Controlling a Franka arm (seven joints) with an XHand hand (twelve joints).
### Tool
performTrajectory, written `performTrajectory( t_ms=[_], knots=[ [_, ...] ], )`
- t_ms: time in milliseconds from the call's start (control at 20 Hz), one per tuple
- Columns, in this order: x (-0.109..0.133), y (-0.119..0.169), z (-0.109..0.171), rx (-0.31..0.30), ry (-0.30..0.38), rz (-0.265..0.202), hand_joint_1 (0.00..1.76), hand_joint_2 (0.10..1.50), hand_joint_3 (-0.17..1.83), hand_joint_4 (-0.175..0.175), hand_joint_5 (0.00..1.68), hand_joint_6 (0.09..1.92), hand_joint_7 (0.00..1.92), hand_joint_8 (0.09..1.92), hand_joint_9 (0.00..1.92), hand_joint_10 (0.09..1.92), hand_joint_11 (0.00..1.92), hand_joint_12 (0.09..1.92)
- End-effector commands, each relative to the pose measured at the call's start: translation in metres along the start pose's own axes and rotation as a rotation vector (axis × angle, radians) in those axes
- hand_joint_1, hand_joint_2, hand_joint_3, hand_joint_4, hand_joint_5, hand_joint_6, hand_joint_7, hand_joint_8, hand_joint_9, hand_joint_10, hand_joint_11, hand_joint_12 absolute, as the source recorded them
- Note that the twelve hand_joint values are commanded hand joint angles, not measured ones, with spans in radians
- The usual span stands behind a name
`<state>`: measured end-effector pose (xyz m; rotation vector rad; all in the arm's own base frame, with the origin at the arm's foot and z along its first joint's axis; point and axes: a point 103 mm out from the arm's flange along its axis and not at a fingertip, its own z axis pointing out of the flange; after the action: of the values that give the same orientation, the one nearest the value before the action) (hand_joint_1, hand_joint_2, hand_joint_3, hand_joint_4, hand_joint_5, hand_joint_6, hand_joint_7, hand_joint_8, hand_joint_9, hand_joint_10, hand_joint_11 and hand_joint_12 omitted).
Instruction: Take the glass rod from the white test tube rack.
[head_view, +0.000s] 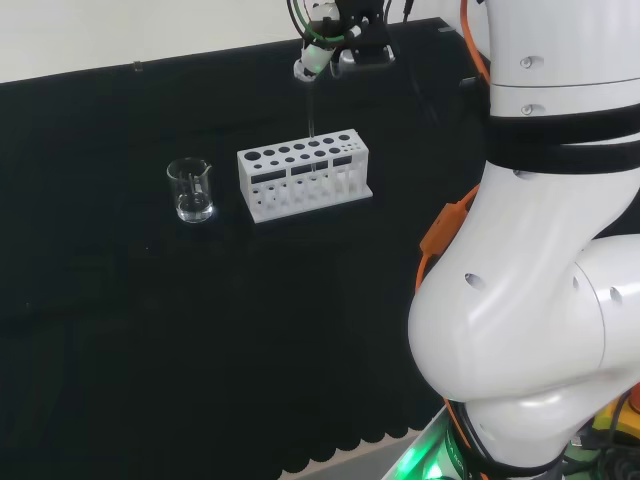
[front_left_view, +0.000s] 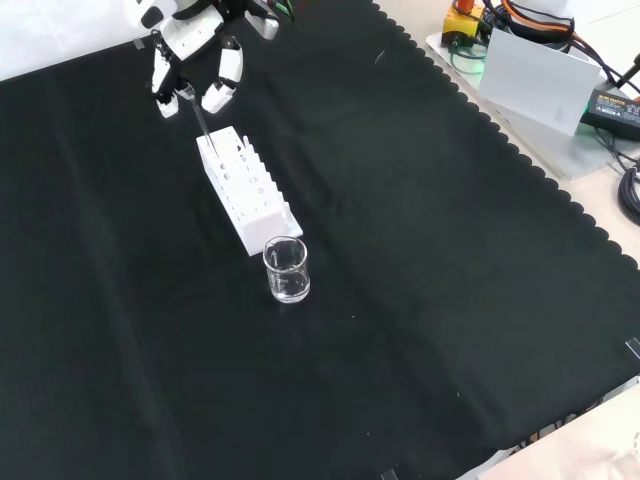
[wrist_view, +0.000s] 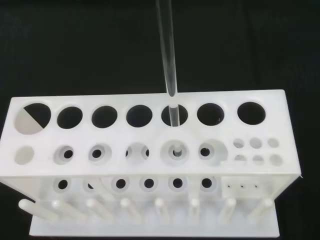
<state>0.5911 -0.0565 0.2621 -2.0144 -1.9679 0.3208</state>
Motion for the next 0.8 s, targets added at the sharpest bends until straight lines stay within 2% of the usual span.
performTrajectory(
  t_ms=[50,450,700,800],
  knots=[
    [0.0046,0.004,0.0026,-0.007,0.002,-0.017,0.83,0.86,0.59,-0.114,0.53,0.89,0.62,0.72,1.03,0.63,0.85,1.21],
    [0.0085,0.0068,0.0053,-0.012,-0.006,-0.031,0.98,0.83,0.68,-0.127,0.62,0.95,0.71,0.7,1.17,0.57,1.02,1.13],
    [0.0129,0.0098,0.0082,-0.026,-0.003,-0.04,1.07,0.82,0.72,-0.164,0.67,0.97,0.82,0.72,1.3,0.53,1.22,1.0],
    [0.0137,0.0103,0.0082,-0.03,0.0,-0.042,1.09,1.01,0.39,-0.173,0.74,1.19,0.87,0.75,1.33,0.53,1.29,0.96]
  ],
)
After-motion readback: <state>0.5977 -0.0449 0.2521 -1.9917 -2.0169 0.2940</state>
